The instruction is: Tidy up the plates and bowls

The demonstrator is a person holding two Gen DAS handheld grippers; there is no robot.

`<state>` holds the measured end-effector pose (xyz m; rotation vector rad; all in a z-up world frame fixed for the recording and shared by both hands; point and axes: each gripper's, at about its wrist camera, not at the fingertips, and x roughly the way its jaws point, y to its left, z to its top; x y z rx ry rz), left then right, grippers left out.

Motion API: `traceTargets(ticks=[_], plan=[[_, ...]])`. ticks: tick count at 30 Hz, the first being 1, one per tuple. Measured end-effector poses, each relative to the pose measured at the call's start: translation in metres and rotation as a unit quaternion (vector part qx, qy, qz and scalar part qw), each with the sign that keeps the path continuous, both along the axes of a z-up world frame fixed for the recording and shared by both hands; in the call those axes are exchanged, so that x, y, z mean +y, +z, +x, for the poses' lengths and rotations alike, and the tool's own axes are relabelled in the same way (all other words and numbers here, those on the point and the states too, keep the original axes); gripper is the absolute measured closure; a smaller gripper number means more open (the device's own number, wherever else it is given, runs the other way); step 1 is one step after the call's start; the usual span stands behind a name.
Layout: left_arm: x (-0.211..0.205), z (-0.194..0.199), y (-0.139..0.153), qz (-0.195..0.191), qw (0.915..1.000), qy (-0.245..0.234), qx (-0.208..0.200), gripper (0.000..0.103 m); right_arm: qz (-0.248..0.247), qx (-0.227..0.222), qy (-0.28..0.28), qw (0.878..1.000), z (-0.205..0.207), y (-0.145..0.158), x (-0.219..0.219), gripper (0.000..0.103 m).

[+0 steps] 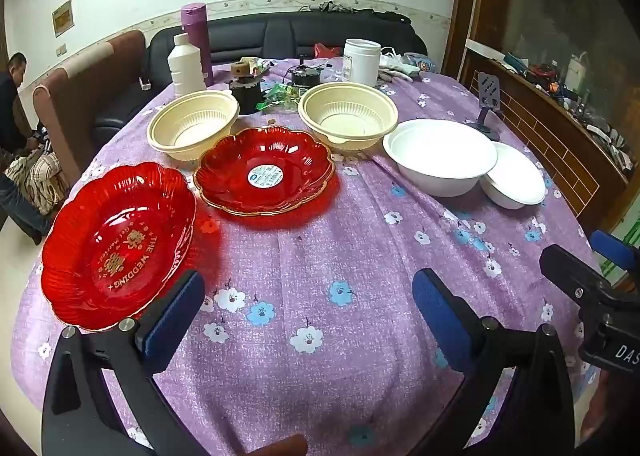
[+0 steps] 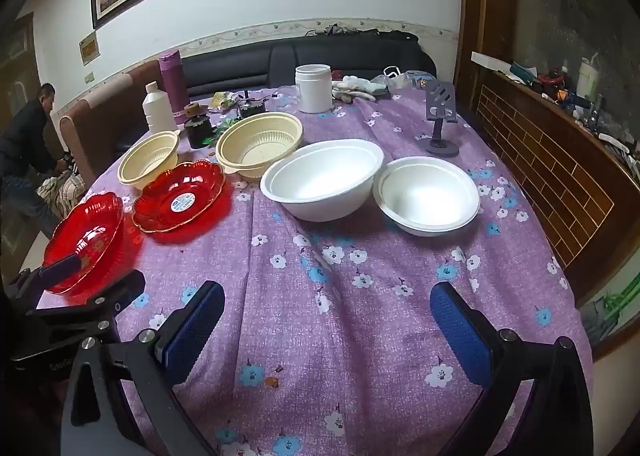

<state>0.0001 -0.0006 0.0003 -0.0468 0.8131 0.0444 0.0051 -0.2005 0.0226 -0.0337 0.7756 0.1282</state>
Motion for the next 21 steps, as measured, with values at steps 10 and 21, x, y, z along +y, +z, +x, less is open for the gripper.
traceTargets(ticks=[10, 21], plan=[[0.0024, -0.0026, 0.0, -0.003, 1.0, 0.008, -0.005, 0.0, 0.006, -0.001, -0.001, 1.0, 0.0016, -0.0054, 0.0003, 0.0], [0.0058, -0.003, 0.0037, -0.005, 0.9999, 0.013, -0.007, 0.0, 0.007, -0.008, 0.003, 1.0, -0.0014, 0.0021, 0.004, 0.0]])
